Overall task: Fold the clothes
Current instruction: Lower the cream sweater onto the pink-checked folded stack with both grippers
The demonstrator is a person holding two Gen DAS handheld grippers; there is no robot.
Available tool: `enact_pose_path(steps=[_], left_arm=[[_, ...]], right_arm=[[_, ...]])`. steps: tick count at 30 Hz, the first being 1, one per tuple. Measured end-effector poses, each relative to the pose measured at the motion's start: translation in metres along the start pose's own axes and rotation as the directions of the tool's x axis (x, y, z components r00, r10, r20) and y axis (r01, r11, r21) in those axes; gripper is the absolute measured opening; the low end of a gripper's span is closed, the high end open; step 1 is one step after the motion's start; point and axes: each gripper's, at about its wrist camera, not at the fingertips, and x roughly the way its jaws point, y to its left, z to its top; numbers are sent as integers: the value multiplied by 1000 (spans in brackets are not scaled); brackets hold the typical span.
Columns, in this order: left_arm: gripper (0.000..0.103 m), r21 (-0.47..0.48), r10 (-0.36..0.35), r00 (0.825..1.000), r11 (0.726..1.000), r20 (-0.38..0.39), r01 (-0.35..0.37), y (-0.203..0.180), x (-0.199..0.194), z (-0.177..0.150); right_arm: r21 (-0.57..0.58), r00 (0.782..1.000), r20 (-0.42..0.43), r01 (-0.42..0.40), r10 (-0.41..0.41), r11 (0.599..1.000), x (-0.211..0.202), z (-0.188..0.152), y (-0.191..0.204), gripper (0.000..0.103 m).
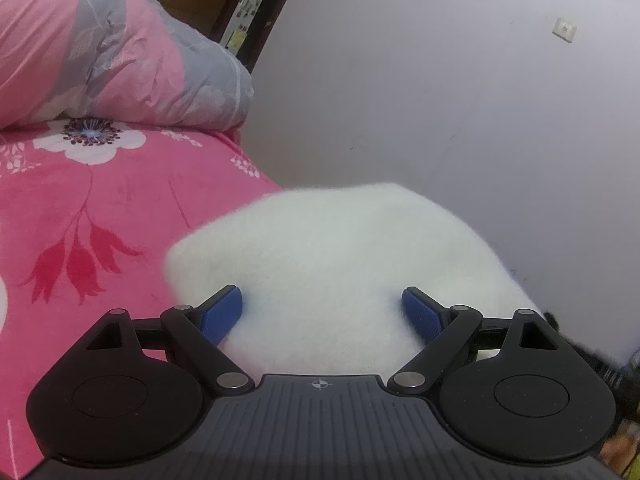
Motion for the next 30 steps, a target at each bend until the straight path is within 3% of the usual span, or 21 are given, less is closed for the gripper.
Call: enact_pose_path(steps=[3,4,7,10,12,13,15,16,17,20,24,26,28,30], left_arm=[[90,1,2,1000,1000,-1,-2,0,0,1],[90,-1,0,1000,1000,-2,0,1,1,1],[91,1,-6,1000,1000,3,6,1,1,0],[92,1,-11,1000,1000,11,11,0,3,-1],[92,13,-19,1000,1000,13,19,-2,4,-2],[92,17,-16,1000,1000,14,16,-3,4,-1],[92,21,-3,1000,1000,16,3,-6,4,0],[92,23,4,1000,1000,17,-4,-7,4,0],[92,23,2,1000,1000,17,-3,-7,5,1],[92,33,-2,1000,999,21,1,-7,4,1],[93,32,-1,1000,999,24,0,-7,6,0],[93,32,-5,1000,999,20,5,-5,7,0],[94,31,-13,1000,999,14,12,-3,8,0],[94,21,-9,1000,1000,3,9,-1,11,-1]], right_arm=[[131,995,62,68,-77,989,-9,11,-15,43],[116,993,88,74,-85,990,-14,13,-12,41],[-15,988,130,91,-88,996,-29,7,7,38],[-219,991,78,126,-112,967,-20,-17,26,38],[-314,972,53,233,-229,920,-7,-31,27,38],[-304,961,72,277,-268,912,-5,-30,24,37],[-307,912,127,411,-391,858,-3,-23,27,26],[-320,884,167,467,-437,824,-4,-18,32,25],[-315,872,198,488,-447,814,-6,-13,37,25],[-321,909,241,405,-340,856,-14,3,63,25],[-470,969,193,229,-154,853,-1,3,110,25],[-495,982,104,187,-156,848,28,-4,111,25],[-468,971,-4,209,-239,859,72,-16,90,25],[-429,970,-3,219,-244,876,81,-28,80,25]])
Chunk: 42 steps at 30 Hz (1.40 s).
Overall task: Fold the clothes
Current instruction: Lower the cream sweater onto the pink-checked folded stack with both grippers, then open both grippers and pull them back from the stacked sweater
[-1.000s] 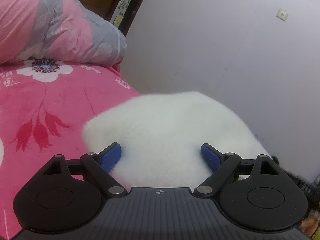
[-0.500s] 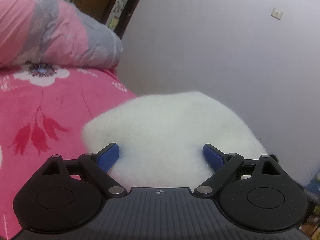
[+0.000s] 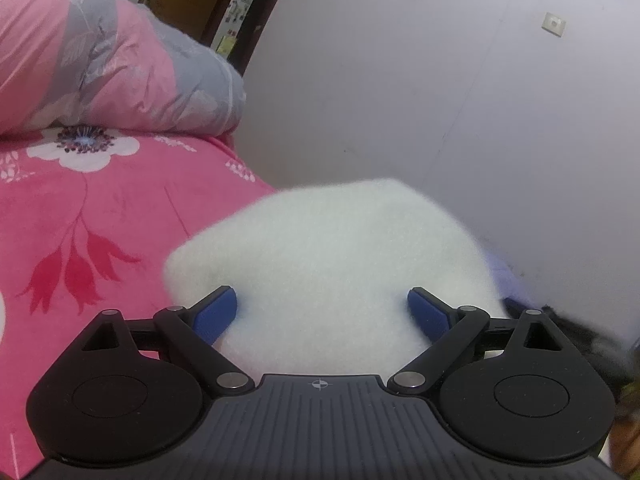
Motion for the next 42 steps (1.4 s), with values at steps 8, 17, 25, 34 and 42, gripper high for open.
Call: enact_pose_path(steps=[8,17,25,34,42], left_arm=[[95,-5,-12,1000,1000,10,12,3,-2,-2],[96,-8,-20,1000,1000,-6,20,12,3,-5],[96,-31,-60,998,998,-10,60,23,1,-6],[97,-67,-72,997,995,-28,70,27,-3,-3],[90,-12,-113,992,993,60,114,-5,-56,17]], right_arm=[[-26,997,46,-58,59,998,-21,84,50,24],[-95,958,-279,-97,67,991,116,67,78,22],[-149,956,-269,-164,119,975,108,119,111,24],[-106,936,-340,-130,87,986,119,94,110,25],[37,993,-72,-92,94,995,-51,94,64,25]])
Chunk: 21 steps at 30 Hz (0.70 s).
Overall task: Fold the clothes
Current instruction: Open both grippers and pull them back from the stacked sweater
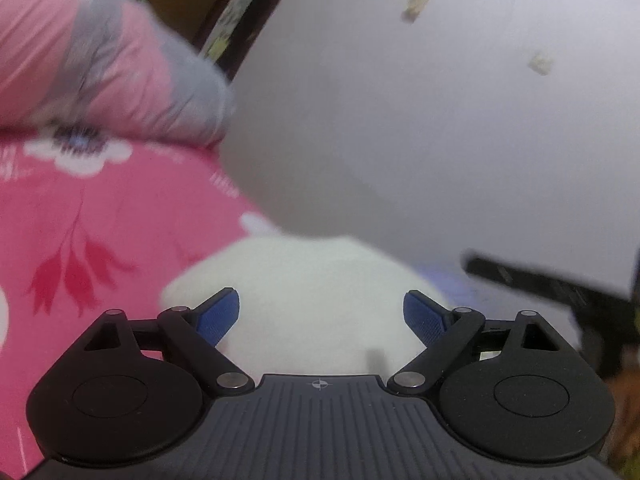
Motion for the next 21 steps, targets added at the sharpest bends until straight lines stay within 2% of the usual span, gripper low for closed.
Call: enact_pose_path(steps=[3,5,8,10,12,15,18,19,21], left_arm=[[90,128,-15,999,992,-29,19,-29,-6,-13],[90,198,1,997,980,-81,16,-45,1,-33],[96,272,73,994,961,-78,-49,-61,12,-54],[93,256,103,992,963,-78,-80,-66,11,-51],[87,227,113,991,969,-66,-96,-69,0,-44],[89,281,104,993,956,-52,-86,-82,-18,-50],[89,370,182,981,918,-69,-144,-97,-16,-70],[89,361,197,978,919,-70,-159,-99,-19,-75],[89,307,194,979,938,-70,-164,-101,-34,-76]], right_arm=[[-6,999,41,12,-12,1000,-55,-40,6,25],[0,999,42,31,-31,1000,-71,-72,14,25],[13,996,-33,85,-85,996,-49,-109,20,25],[64,993,-21,121,-120,991,-43,-113,19,25],[106,991,25,127,-131,986,-62,-106,21,25],[155,992,48,110,-119,982,-79,-110,23,26],[146,992,-31,125,-122,981,-60,-126,23,27],[170,991,-48,130,-124,977,-60,-128,19,27],[222,993,-41,115,-109,968,-77,-122,17,27]])
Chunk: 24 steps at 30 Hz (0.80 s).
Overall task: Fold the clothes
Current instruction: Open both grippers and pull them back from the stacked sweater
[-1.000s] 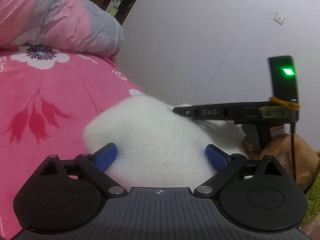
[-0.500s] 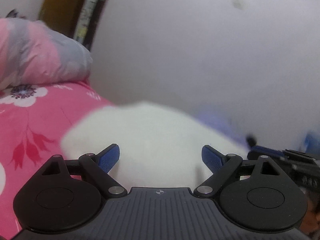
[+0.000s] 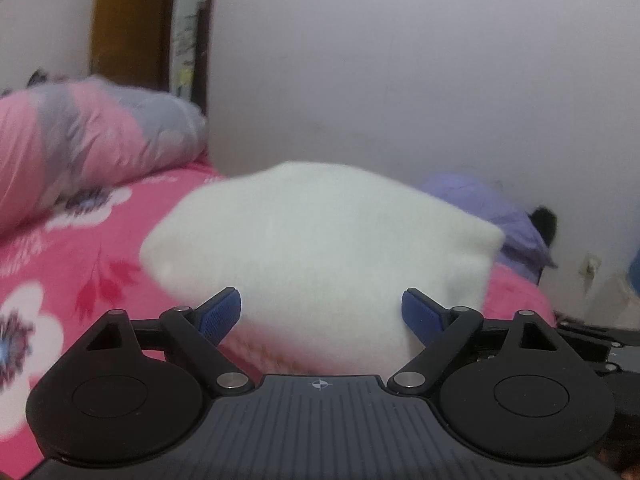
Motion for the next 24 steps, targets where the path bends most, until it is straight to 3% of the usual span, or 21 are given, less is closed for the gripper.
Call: enact_pose_path(steps=[4,13,18,20,24], left_arm=[[94,-68,-9,999,998,38,11,5,-43,-12],[97,-57,9,999,998,45,-6,-2,-113,-53],[101,-137,12,998,991,57,-4,2,-146,-67],[102,-166,12,998,986,57,-3,4,-158,-74],[103,-175,50,998,984,45,-41,4,-179,-89]], right_arm=[[23,999,9,-32,32,999,-42,-7,7,46],[-8,1000,-13,3,-3,1000,-105,-57,23,48],[-20,998,-47,42,-43,999,-125,-75,32,53],[-22,997,-52,48,-49,999,-132,-79,37,65],[-63,997,-42,55,-58,996,-147,-87,54,79]])
